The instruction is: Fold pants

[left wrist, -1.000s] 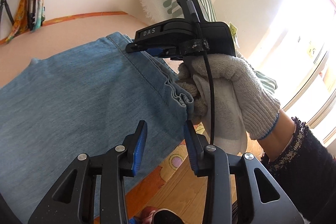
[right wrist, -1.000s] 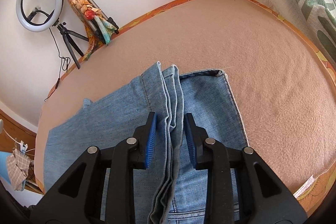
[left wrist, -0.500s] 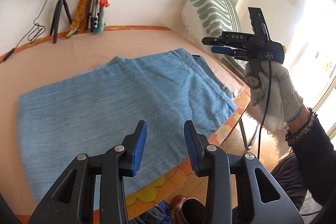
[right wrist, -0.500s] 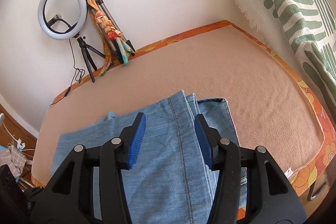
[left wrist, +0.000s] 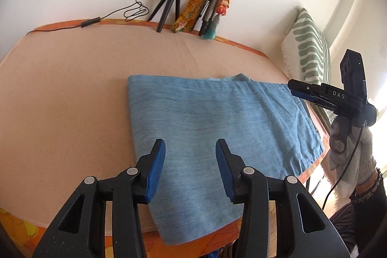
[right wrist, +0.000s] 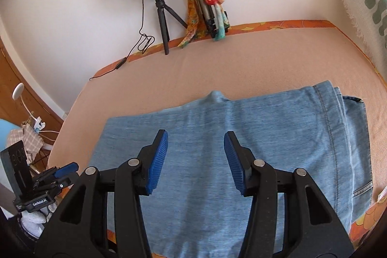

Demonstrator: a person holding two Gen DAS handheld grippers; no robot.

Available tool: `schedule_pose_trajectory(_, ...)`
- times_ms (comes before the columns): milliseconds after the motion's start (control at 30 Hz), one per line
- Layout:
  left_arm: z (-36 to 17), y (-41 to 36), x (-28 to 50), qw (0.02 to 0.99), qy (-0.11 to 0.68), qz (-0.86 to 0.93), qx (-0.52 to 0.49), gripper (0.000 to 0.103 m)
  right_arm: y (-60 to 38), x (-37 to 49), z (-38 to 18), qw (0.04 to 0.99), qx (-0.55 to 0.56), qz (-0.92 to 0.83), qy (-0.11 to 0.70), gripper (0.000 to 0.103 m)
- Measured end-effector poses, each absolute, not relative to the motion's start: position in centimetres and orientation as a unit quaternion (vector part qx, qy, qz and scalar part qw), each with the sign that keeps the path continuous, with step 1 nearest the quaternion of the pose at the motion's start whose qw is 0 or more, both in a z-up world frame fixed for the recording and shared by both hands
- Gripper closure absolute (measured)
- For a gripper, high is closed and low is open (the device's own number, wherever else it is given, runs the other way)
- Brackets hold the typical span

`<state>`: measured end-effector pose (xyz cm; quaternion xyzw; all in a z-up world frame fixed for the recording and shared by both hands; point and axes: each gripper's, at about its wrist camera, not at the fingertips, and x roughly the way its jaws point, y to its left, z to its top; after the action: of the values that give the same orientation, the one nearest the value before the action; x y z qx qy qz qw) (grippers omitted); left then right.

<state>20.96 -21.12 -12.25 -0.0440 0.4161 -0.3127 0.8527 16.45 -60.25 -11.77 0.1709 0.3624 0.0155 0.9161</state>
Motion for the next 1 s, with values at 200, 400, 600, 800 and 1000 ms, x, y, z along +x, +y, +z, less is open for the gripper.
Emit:
schedule_pose_trajectory(200,-14.2,-18.7,21.5,0.843,0.447,-0.292,-0.070,0.061,-53.8,19.3,-13.0,0.907,0.145,0.071,0.389,0.052)
schedule_pose_trajectory(400,-15.4,-17.5,21.1,0.832,0.467,-0.290,-0.076,0.061,-48.9,21.8,-13.9,0.892,0.141,0.118,0.413,0.052)
schedule_pose_trajectory(600,-16.1,-17.4,20.1,0.833,0.470,-0.288,-0.054,0.061,-44.0,23.8,-14.8,0.865,0.142,0.180,0.447,0.052)
schedule_pose_trajectory(800,-16.3,-17.8,18.7,0.844,0.454,-0.285,-0.023,0.061,-39.7,26.2,-16.6,0.843,0.133,0.188,0.485,0.052)
schedule_pose_trajectory(1000,-16.1,-17.5,17.6,0.833,0.460,-0.305,-0.038,0.061,-36.3,28.3,-17.1,0.841,0.082,0.150,0.513,0.052)
